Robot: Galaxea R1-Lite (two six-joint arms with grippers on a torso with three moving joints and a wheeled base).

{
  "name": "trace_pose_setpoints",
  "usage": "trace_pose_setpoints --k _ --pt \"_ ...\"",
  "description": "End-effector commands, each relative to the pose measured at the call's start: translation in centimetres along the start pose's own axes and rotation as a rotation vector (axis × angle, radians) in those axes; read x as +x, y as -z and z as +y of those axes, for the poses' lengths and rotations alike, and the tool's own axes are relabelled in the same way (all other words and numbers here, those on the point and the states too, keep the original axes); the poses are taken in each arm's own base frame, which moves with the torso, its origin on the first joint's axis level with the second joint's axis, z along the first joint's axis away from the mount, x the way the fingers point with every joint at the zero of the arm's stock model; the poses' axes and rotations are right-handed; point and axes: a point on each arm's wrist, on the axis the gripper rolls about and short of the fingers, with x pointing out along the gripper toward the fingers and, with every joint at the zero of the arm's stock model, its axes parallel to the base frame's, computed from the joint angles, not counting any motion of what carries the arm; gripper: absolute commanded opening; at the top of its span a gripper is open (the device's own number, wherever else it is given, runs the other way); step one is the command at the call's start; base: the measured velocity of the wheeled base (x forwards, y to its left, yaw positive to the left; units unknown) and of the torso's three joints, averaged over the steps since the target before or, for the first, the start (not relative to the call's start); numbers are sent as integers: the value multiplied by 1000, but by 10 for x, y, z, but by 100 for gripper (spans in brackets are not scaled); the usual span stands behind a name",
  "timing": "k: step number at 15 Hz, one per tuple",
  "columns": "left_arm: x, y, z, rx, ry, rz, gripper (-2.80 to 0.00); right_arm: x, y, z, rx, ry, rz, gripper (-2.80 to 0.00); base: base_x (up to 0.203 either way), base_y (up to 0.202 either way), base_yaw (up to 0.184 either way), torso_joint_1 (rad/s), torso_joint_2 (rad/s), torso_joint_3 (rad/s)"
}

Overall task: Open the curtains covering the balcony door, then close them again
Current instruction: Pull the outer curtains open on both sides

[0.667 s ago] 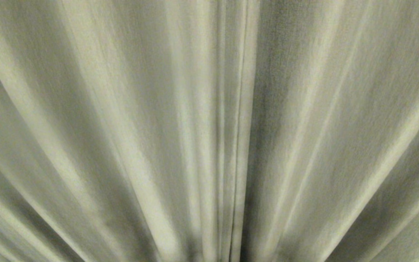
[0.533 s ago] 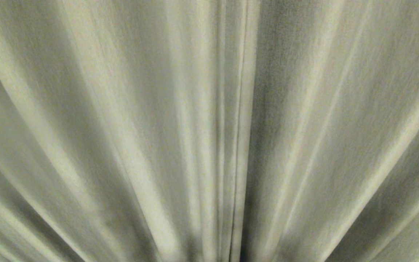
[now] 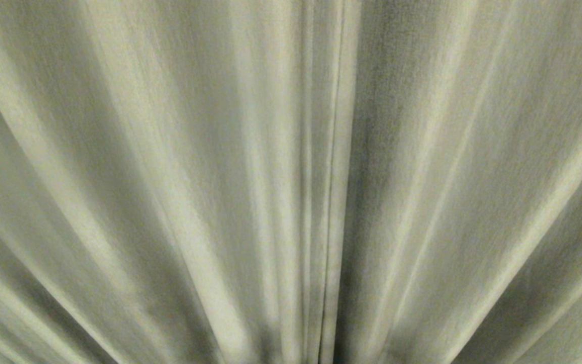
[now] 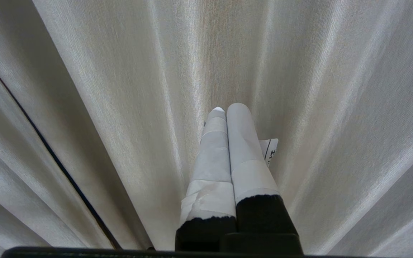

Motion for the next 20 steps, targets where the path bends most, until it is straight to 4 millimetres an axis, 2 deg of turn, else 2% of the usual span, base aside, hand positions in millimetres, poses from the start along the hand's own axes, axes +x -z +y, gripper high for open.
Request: trace_pose_setpoints --k 1,14,20 --pt "0 0 0 0 -1 -1 -280 0 0 0 0 0 0 -280 0 0 0 0 0 0" --pt "0 0 0 14 -5 1 -280 0 0 0 0 0 0 -280 0 0 0 0 0 0" --pt "-1 -17 0 77 -6 -167 -280 0 0 0 0 0 0 -280 0 0 0 0 0 0"
